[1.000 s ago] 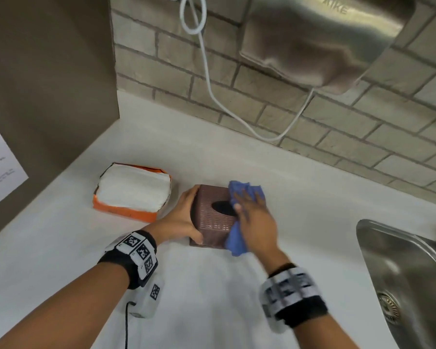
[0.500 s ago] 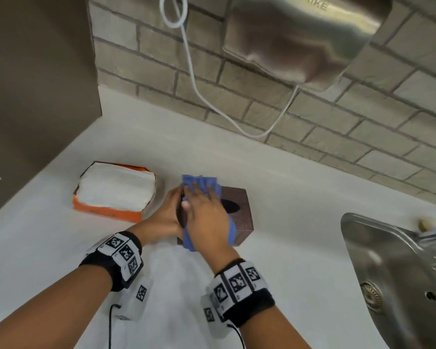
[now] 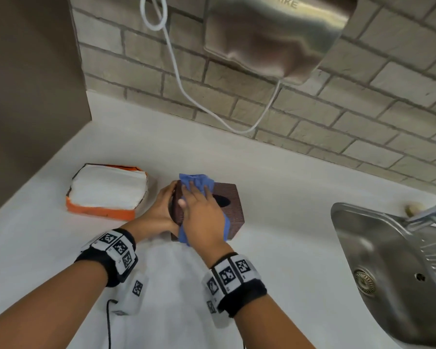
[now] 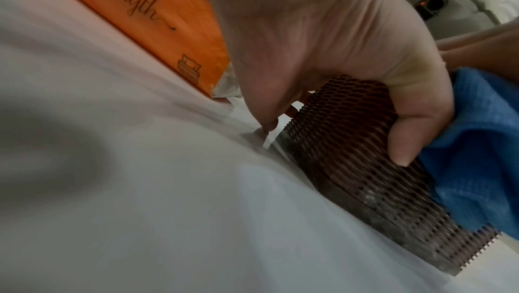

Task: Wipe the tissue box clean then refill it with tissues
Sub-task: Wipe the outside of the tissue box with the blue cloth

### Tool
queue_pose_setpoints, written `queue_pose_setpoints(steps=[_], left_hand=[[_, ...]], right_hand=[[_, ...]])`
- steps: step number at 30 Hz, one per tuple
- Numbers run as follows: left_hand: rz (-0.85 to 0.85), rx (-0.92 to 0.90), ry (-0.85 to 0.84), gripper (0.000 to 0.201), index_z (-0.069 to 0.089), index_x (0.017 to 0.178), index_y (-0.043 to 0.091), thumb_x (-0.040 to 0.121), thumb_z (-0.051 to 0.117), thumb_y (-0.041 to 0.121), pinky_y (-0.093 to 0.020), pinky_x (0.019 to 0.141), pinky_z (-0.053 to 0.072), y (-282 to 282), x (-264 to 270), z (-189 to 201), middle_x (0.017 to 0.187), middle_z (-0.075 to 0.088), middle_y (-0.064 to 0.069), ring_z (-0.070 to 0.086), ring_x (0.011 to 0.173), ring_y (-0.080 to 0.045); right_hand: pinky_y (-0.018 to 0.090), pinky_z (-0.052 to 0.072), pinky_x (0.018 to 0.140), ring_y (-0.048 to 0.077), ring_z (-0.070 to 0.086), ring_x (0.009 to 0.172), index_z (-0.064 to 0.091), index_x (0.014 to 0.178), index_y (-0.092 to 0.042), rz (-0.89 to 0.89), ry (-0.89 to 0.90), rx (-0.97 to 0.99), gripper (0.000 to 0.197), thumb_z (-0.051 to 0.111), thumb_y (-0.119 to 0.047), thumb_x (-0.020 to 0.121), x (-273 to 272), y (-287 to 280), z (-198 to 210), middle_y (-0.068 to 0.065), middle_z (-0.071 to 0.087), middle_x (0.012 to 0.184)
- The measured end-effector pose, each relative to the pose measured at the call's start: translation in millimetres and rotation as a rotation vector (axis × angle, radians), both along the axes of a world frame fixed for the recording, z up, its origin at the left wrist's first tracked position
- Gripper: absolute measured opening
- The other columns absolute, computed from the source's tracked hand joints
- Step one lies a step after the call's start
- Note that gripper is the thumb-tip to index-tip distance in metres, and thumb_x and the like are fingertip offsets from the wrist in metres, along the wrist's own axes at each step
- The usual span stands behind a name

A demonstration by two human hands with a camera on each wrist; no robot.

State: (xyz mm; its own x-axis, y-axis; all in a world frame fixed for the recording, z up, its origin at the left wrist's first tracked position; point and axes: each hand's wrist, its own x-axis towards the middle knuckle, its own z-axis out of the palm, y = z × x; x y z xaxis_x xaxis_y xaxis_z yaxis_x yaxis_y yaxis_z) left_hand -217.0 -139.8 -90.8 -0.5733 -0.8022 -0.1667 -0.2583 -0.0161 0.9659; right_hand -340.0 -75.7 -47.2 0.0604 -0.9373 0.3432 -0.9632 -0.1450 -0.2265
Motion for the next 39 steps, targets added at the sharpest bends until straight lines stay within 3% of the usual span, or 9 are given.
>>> queue_pose_setpoints(steps=[4,11,14,17,22,27,31,33,39], left_hand=[[0.007,0.002,-0.013,0.138,0.010,0.150,0.036,0.036,0.084,0.016,-0.025,0.093,0.048,1.9,1.5,0.3,0.148,0.025,0.004,0.039,0.133,-0.016],[-0.078,0.027,-0.065,0.133,0.009,0.150,0.038,0.046,0.086,0.009,-0.038,0.111,0.039,1.7,7.7,18.7,0.147,0.027,0.006,0.034,0.134,-0.016],[-0.086,0.077,-0.052,0.127,0.014,0.143,0.051,0.044,0.086,0.015,-0.041,0.107,0.044,0.3,12.3,22.6,0.148,0.031,0.006,0.041,0.132,-0.018],[-0.100,0.112,0.014,0.105,0.033,0.128,0.058,0.048,0.084,0.013,-0.036,0.098,0.049,2.3,13.8,26.2,0.142,0.045,0.004,0.049,0.127,-0.018],[-0.124,0.274,0.127,0.067,0.054,0.129,0.038,0.069,0.077,0.021,-0.043,0.112,0.034,1.9,12.5,37.6,0.129,0.064,0.006,0.053,0.127,-0.016],[-0.137,0.363,0.136,0.120,0.000,0.150,0.047,0.065,0.085,0.044,-0.031,0.111,0.038,-1.2,15.8,34.7,0.135,0.050,0.028,0.052,0.114,0.009],[-0.318,0.165,-0.071,0.151,-0.024,0.148,0.039,0.051,0.091,0.049,-0.035,0.117,0.031,-0.8,19.8,38.2,0.159,-0.002,0.020,0.026,0.143,-0.008],[-0.324,0.040,-0.186,0.148,-0.024,0.147,0.040,0.054,0.092,0.036,-0.036,0.119,0.028,1.1,19.1,41.2,0.152,-0.012,0.027,0.017,0.144,-0.008],[-0.075,0.017,-0.109,0.128,0.010,0.151,0.036,0.055,0.094,0.032,-0.033,0.115,0.030,-3.1,10.9,32.3,0.149,0.028,0.016,0.030,0.138,-0.006]], right_hand=[[0.026,0.028,0.112,0.019,0.036,0.137,0.050,0.134,-0.022,-0.115,-0.153,0.092,0.039,0.035,-0.028,0.099,-59.0,13.4,-4.0,0.001,0.049,0.143],[0.039,0.051,0.074,0.025,0.061,0.085,0.055,0.119,-0.002,-0.546,-1.470,0.254,0.045,0.041,-0.039,0.098,-127.4,61.8,20.5,0.015,0.066,0.103],[0.041,0.049,0.072,0.024,0.060,0.085,0.049,0.127,-0.007,-0.514,-1.677,0.316,0.049,0.039,-0.044,0.097,-133.6,82.3,25.4,0.009,0.062,0.098],[0.043,0.050,0.074,0.030,0.062,0.089,0.052,0.122,-0.003,-0.515,-1.793,0.401,0.071,0.063,-0.056,0.076,-131.5,90.3,20.8,0.017,0.064,0.102],[0.024,0.056,0.047,0.016,0.072,0.059,0.057,0.104,-0.001,-0.522,-1.788,0.438,0.052,0.030,-0.045,0.098,-120.4,82.6,19.3,0.009,0.075,0.066],[0.025,0.056,0.048,0.016,0.072,0.060,0.058,0.098,-0.002,-0.506,-1.736,0.445,0.052,0.032,-0.047,0.097,-119.0,70.2,27.6,0.007,0.075,0.064],[0.028,0.059,0.055,0.022,0.066,0.078,0.060,0.097,-0.003,-0.467,-1.752,0.459,0.052,0.032,-0.047,0.097,-120.7,67.5,40.9,0.009,0.075,0.069],[0.026,0.060,0.054,0.022,0.067,0.081,0.059,0.101,-0.002,-0.472,-1.771,0.449,0.052,0.034,-0.047,0.096,-121.8,64.3,45.0,0.011,0.076,0.071],[0.028,0.058,0.067,0.018,0.071,0.083,0.057,0.119,-0.010,-0.459,-1.549,0.397,0.045,0.038,-0.044,0.097,-113.3,64.1,60.1,0.008,0.073,0.096]])
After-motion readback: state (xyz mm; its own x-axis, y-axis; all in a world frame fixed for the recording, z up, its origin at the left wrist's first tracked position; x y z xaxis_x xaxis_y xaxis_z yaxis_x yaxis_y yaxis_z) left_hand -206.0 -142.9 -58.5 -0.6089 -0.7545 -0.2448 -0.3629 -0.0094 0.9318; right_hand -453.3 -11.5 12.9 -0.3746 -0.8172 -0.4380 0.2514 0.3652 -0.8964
